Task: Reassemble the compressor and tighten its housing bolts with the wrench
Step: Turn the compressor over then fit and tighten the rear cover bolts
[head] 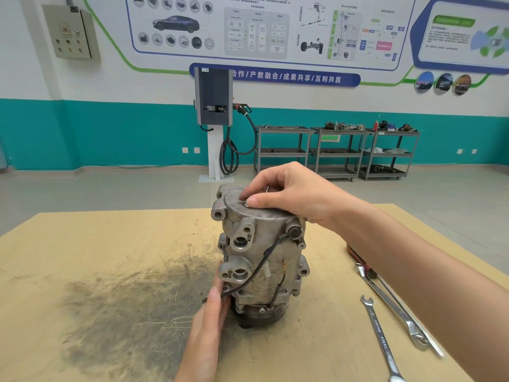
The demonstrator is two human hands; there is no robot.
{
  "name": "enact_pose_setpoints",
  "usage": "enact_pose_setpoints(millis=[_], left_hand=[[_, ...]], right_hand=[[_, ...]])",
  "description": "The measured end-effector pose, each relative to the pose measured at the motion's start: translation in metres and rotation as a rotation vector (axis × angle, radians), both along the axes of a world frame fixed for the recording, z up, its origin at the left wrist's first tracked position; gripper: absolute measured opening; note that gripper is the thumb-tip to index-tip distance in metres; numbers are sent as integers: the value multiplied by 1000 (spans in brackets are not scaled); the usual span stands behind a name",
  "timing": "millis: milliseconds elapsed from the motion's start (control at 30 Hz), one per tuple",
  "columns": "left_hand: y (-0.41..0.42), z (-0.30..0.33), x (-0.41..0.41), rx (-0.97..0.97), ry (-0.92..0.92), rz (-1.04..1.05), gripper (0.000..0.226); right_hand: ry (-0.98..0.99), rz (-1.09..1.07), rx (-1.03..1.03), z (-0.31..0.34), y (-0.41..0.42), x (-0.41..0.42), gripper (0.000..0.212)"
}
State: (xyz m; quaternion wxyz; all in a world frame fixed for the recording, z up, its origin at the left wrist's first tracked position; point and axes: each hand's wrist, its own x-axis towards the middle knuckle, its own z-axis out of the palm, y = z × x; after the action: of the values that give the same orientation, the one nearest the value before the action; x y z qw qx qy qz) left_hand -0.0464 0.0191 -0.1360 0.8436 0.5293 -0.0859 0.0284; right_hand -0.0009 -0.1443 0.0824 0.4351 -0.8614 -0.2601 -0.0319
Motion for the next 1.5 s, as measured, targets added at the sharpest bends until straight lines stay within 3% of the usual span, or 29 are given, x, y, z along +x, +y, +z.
enact_pose_setpoints(millis=[300,500,633,800,900,1133,1333,1500], left_hand=[[2,-3,0,38,-31,-16,87],[3,-6,3,37,-26,-3,85],[2,-5,3,33,-17,-3,77],[2,-3,2,50,-35,-20,86],[1,-2,2,43,-32,-17,88],[1,-3,2,3,-2,-7,66],[1,-3,2,24,-36,9,86],[2,-6,4,30,-37,28,89]], right_hand=[[-42,-103,9,-5,8,3,31],[2,19,6,0,-2,-1,4],[17,-19,17,-1,0,2,9],[-15,-64,17,-4,4,4,23],[-17,-36,9,-3,1,3,19],[-10,-4,14,-1,0,1,9],[19,-55,13,-3,2,3,15],[11,-76,3,-2,4,2,19]])
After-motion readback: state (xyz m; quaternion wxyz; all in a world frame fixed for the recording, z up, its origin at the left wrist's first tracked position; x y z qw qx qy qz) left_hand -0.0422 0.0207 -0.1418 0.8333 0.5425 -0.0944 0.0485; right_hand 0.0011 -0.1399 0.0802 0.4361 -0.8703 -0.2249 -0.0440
